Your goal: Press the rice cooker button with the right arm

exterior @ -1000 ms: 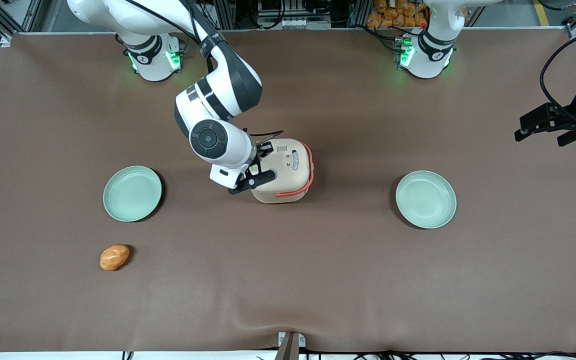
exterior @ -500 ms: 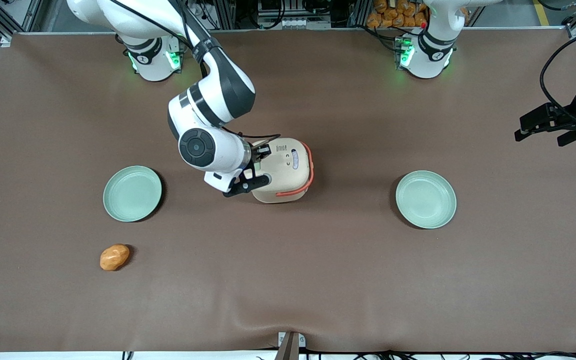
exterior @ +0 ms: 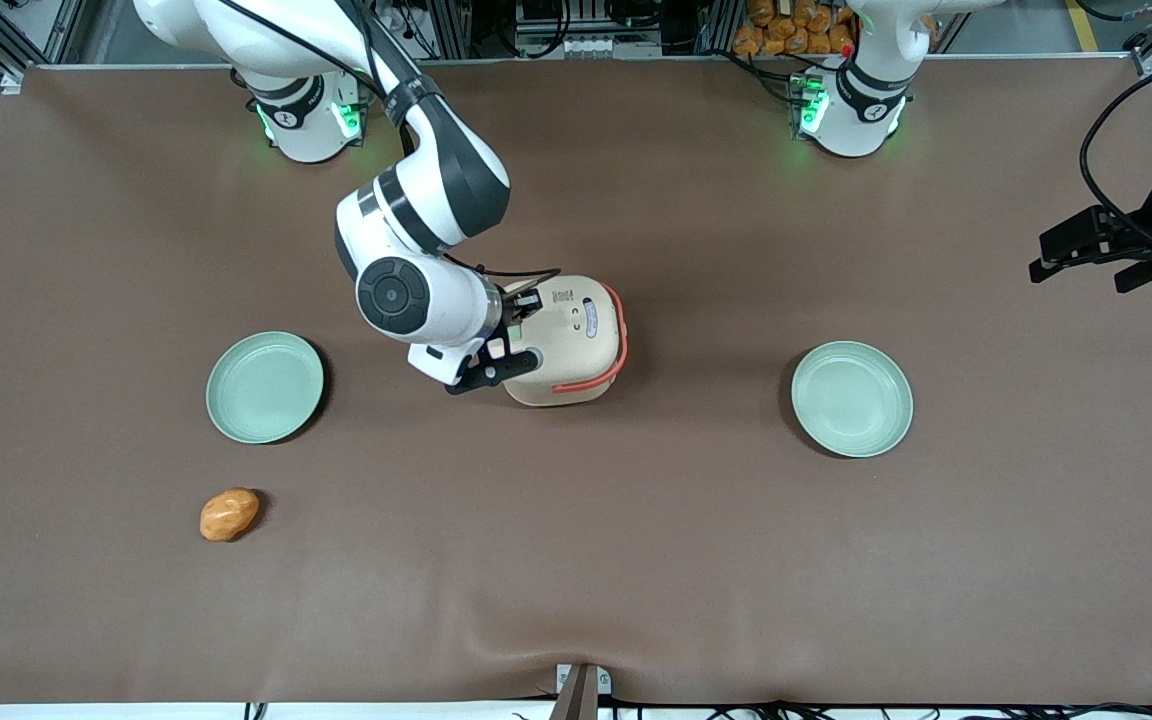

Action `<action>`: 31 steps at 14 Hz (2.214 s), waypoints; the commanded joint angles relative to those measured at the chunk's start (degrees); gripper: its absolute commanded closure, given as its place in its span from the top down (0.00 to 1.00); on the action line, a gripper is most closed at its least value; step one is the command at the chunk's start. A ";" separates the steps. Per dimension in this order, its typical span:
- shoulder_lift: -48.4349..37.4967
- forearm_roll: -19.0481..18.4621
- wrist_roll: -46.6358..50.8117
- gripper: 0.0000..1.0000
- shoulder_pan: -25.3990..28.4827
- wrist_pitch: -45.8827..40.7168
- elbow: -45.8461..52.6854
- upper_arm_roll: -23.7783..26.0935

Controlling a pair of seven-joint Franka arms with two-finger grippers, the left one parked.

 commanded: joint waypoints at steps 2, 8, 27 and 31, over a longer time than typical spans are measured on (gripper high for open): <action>0.13 4.11 -0.36 0.00 -1.69 2.85 -0.06 -0.44; -1.01 4.11 -0.19 0.00 -2.22 -1.55 2.93 -0.70; -18.58 -14.87 -1.07 1.00 -14.50 -12.26 5.40 4.82; -23.76 -15.14 -1.07 1.00 -23.99 -16.66 5.05 9.23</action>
